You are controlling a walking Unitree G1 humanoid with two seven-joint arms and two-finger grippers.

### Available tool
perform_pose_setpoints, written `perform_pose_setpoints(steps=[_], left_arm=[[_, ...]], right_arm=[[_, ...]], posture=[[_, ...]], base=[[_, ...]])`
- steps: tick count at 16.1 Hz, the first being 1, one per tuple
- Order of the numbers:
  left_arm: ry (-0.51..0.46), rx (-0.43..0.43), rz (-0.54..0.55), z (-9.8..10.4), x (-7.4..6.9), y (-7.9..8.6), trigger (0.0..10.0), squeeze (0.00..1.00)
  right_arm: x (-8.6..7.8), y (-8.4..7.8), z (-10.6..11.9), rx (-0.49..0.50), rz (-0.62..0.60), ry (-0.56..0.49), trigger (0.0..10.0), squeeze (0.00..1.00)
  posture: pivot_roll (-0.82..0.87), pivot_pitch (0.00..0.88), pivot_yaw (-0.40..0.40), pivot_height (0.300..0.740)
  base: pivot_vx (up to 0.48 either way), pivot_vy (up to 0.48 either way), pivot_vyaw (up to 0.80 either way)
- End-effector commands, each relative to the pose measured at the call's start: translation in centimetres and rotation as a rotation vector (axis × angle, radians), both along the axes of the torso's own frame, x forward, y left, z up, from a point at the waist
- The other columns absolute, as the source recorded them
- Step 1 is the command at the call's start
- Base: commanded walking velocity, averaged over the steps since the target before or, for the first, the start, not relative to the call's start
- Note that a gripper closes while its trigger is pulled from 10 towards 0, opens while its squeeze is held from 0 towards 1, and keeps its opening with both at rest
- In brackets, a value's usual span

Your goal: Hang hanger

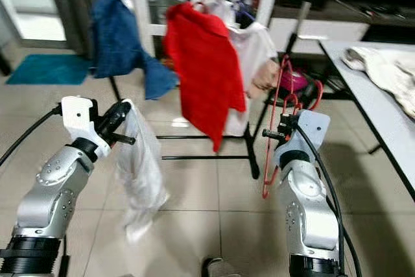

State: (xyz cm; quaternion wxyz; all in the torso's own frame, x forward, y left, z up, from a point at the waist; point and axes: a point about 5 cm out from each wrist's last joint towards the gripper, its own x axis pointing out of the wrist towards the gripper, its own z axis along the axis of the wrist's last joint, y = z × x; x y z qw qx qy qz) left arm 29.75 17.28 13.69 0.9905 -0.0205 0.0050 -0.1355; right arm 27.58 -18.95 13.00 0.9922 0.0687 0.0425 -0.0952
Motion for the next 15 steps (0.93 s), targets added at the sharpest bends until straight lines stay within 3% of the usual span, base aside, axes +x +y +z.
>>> perform_pose_setpoints(steps=[1, 2, 5, 8, 11, 15], left_arm=[[0.038, 0.059, 0.005, 0.2, 0.1, 0.0, 10.0, 0.03], [0.041, 0.073, -0.051, 0.5, 0.1, -0.3, 10.0, 0.0], [0.004, 0.128, -0.015, 0.9, 0.3, -0.3, 10.0, 0.0], [-0.035, 0.096, 0.002, 1.6, 0.0, -0.6, 10.0, 0.0], [0.001, 0.157, -0.054, 1.1, -0.5, -0.8, 10.0, 0.0], [0.006, 0.115, -0.06, 0.9, -0.1, -1.6, 10.0, 0.0]], right_arm=[[0.1, -0.1, 0.2, -0.025, -0.019, 0.003, 10.0, 0.0], [0.2, 0.5, 0.4, 0.033, 0.033, 0.021, 10.0, 0.0], [0.2, 0.8, 0.4, 0.038, 0.05, 0.029, 10.0, 0.0], [0.2, 1.8, -0.1, 0.058, 0.098, 0.054, 10.0, 0.0], [-0.2, 1.8, -0.6, 0.077, 0.106, 0.083, 10.0, 0.0], [-0.8, 1.4, -0.1, 0.1, 0.118, 0.075, 10.0, 0.0]], posture=[[-0.07, 0.0, -0.005, 0.74], [-0.08, 0.0, -0.004, 0.74], [-0.06, 0.0, -0.008, 0.74], [-0.04, 0.0, -0.021, 0.74], [-0.05, 0.0, -0.026, 0.74], [-0.08, 0.0, -0.006, 0.74]], base=[[0.0, 0.0, -0.8], [0.0, 0.0, -0.8], [0.0, 0.0, -0.8], [0.0, 0.0, -0.8], [0.0, 0.0, -0.8], [0.0, 0.0, -0.8]])
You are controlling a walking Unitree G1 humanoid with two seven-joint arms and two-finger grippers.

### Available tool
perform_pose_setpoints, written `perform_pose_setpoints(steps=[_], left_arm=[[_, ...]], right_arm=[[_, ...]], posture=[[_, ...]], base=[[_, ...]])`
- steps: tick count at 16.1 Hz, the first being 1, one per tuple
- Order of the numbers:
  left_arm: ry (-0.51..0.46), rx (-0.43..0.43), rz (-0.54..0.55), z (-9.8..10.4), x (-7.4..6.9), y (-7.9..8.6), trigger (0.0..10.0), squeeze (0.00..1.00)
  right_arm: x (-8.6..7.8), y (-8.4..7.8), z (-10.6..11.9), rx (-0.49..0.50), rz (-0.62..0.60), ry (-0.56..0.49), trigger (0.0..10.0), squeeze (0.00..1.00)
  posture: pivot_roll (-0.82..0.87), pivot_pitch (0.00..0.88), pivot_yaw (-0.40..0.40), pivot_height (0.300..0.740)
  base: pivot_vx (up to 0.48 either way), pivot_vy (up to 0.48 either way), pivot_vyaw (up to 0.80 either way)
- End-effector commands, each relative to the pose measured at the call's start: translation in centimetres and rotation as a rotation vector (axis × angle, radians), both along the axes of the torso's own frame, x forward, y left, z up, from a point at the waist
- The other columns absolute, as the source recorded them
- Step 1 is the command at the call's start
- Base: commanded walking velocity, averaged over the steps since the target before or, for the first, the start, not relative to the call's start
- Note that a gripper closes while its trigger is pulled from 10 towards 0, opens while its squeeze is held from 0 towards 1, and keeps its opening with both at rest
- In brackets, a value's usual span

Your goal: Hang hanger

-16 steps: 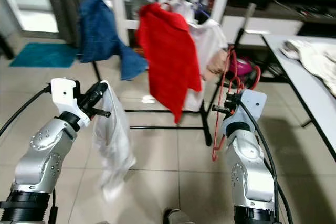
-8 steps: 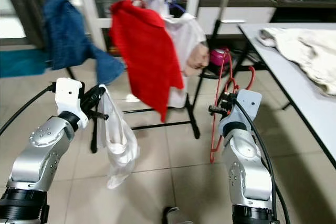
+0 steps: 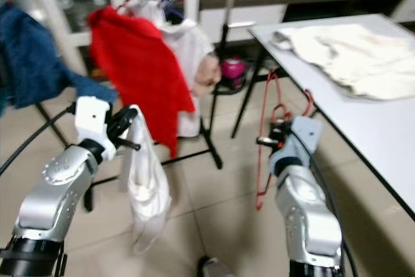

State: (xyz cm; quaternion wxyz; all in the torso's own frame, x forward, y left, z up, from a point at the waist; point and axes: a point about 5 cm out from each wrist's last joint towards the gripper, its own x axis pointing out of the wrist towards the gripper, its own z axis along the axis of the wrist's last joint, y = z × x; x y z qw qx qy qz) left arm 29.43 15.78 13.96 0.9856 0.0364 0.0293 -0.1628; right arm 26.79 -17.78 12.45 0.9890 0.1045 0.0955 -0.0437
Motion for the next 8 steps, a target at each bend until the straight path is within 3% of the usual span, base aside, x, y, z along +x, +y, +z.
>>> perform_pose_setpoints(steps=[1, 2, 3, 6, 8], left_arm=[[-0.03, 0.009, -0.007, 0.7, 0.4, -0.2, 10.0, 0.0], [-0.035, 0.013, -0.002, 0.8, 0.8, -0.3, 10.0, 0.0], [-0.035, 0.013, -0.002, 0.8, 0.8, -0.3, 10.0, 0.0], [-0.041, 0.012, -0.005, 0.9, 0.7, -0.4, 10.0, 0.0], [-0.041, 0.012, 0.001, 0.8, 0.6, -0.3, 10.0, 0.0]], right_arm=[[0.2, 0.6, 0.6, -0.008, 0.029, -0.019, 10.0, 0.0], [0.5, 0.6, 1.0, -0.105, 0.018, -0.046, 10.0, 0.0], [0.5, 0.6, 1.0, -0.105, 0.018, -0.046, 10.0, 0.0], [0.9, 0.7, 3.0, -0.081, -0.04, -0.219, 10.0, 0.0], [1.3, 0.7, 3.2, -0.117, -0.043, -0.235, 10.0, 0.0]], posture=[[-0.08, 0.0, -0.002, 0.74], [-0.09, 0.0, 0.002, 0.74], [-0.09, 0.0, 0.002, 0.74], [-0.09, 0.0, -0.005, 0.74], [-0.07, 0.0, -0.018, 0.74]], base=[[0.0, 0.0, -0.8], [0.0, 0.0, -0.8], [0.0, 0.0, -0.8], [0.0, 0.0, -0.79], [0.0, 0.0, -0.78]])
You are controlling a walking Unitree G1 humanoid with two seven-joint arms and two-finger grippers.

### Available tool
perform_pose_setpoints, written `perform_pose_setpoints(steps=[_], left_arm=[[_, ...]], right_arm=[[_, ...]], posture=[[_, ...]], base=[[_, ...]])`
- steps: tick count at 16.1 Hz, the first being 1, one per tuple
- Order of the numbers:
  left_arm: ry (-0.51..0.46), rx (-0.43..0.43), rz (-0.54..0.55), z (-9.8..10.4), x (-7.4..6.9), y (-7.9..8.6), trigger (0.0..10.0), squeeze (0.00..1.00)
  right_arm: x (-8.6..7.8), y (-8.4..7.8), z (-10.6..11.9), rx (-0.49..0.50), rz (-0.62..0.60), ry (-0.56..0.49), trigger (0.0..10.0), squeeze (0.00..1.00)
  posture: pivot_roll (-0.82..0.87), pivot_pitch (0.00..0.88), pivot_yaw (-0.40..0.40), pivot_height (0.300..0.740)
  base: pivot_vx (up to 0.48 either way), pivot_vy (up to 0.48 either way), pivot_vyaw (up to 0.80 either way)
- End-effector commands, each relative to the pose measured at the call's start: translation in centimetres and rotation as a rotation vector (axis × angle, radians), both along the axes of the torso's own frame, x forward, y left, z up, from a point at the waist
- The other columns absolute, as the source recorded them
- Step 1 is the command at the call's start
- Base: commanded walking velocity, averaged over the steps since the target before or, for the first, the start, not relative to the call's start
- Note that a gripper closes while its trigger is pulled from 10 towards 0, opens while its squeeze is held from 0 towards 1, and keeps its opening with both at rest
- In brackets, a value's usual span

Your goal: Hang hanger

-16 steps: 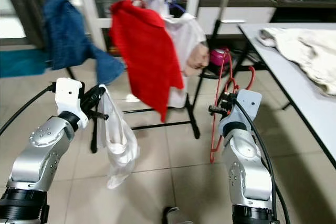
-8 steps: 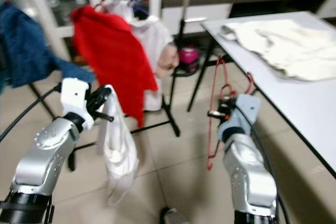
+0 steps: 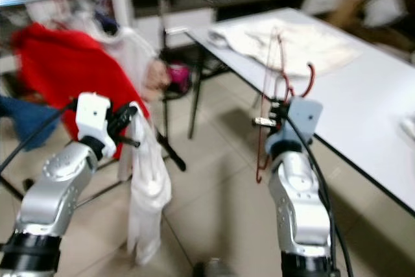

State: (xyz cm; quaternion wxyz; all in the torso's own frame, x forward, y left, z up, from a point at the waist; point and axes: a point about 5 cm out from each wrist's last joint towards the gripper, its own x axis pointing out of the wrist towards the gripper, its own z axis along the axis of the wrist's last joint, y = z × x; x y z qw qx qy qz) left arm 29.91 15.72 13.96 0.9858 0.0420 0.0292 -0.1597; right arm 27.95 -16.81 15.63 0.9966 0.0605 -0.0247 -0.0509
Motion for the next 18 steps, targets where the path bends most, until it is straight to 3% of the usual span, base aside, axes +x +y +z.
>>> perform_pose_setpoints(steps=[1, 5, 8, 10, 11, 18], left_arm=[[-0.043, 0.001, 0.003, 0.8, 0.1, -0.1, 10.0, 0.0], [-0.049, 0.002, 0.015, 1.0, 0.2, 0.0, 10.0, 0.0], [-0.043, -0.012, 0.005, 1.0, 0.2, -0.2, 10.0, 0.0], [-0.045, -0.012, 0.001, 1.1, 0.2, -0.3, 10.0, 0.0], [-0.05, -0.011, 0.004, 1.2, 0.3, -0.2, 10.0, 0.0], [-0.039, 0.0, 0.016, 1.0, 0.4, 0.3, 10.0, 0.0]], right_arm=[[0.2, 0.0, 0.0, 0.01, 0.012, 0.007, 10.0, 0.0], [0.2, 0.3, -0.7, 0.153, 0.066, 0.038, 10.0, 0.0], [0.1, -0.6, -1.3, 0.183, -0.001, 0.068, 10.0, 0.0], [0.0, -0.5, -1.9, 0.152, 0.029, 0.12, 10.0, 0.0], [-0.2, -0.2, -2.8, 0.061, 0.049, 0.184, 10.0, 0.0], [-0.8, -0.4, -3.7, 0.037, 0.037, 0.266, 10.0, 0.0]], posture=[[-0.07, 0.0, -0.027, 0.74], [-0.07, 0.0, -0.033, 0.74], [-0.07, 0.0, -0.025, 0.74], [-0.07, 0.0, -0.021, 0.74], [-0.07, 0.0, -0.02, 0.74], [-0.08, 0.0, -0.016, 0.74]], base=[[0.0, 0.0, -0.79], [0.0, 0.0, -0.79], [0.0, 0.0, -0.79], [0.0, 0.0, -0.78], [0.0, 0.0, -0.78], [0.0, 0.144, -0.78]])
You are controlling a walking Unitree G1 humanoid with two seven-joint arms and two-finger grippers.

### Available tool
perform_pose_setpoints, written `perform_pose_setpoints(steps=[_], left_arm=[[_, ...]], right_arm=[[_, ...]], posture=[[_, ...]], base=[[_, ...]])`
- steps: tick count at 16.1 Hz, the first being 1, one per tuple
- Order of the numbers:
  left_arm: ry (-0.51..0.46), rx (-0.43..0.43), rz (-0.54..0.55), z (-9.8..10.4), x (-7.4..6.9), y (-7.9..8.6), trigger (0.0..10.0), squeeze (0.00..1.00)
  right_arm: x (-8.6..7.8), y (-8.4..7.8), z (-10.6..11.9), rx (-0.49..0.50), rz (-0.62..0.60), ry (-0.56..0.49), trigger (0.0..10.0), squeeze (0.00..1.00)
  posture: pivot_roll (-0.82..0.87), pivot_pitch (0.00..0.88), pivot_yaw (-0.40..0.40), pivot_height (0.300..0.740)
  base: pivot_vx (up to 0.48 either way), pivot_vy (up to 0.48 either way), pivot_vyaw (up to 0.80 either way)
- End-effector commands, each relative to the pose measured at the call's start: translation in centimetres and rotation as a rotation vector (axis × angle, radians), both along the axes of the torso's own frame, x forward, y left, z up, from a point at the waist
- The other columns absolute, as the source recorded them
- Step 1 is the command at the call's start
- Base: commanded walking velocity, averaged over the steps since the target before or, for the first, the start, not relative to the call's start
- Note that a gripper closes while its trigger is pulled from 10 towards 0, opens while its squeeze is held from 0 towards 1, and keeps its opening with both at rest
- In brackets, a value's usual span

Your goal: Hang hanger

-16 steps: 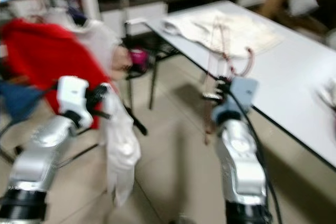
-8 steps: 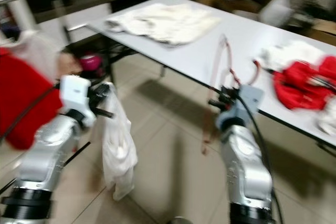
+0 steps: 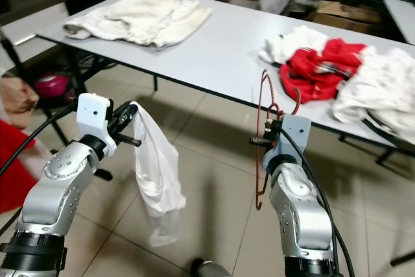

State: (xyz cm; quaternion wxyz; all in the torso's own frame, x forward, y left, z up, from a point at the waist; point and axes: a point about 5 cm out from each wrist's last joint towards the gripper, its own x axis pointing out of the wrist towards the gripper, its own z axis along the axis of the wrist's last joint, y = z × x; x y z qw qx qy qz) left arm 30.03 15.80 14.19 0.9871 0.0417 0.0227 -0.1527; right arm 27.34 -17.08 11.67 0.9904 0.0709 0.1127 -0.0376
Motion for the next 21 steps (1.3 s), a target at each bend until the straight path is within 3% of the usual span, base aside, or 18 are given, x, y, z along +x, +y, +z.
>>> perform_pose_setpoints(steps=[1, 7, 15, 21], left_arm=[[-0.025, 0.003, 0.003, 0.7, 0.3, 0.3, 10.0, 0.0], [-0.019, 0.027, 0.0, 0.6, 0.4, 0.7, 10.0, 0.0], [-0.025, 0.042, -0.016, 0.9, 0.9, 0.9, 10.0, 0.0], [-0.03, 0.047, -0.034, 1.2, 1.4, 0.7, 10.0, 0.0]], right_arm=[[-0.3, -0.1, 0.3, 0.002, -0.006, -0.005, 10.0, 0.0], [-0.6, 0.2, 0.4, 0.028, 0.009, -0.008, 10.0, 0.0], [-0.7, 0.4, 0.2, 0.054, 0.005, -0.006, 10.0, 0.0], [-0.8, 0.5, 0.1, 0.064, -0.011, -0.011, 10.0, 0.0]], posture=[[-0.08, 0.0, -0.016, 0.74], [-0.09, 0.0, 0.0, 0.74], [-0.09, 0.0, 0.027, 0.74], [-0.09, 0.0, 0.048, 0.74]], base=[[0.0, 0.259, -0.77], [0.0, 0.262, -0.69], [0.0, 0.268, 0.0], [0.0, 0.327, -0.5]])
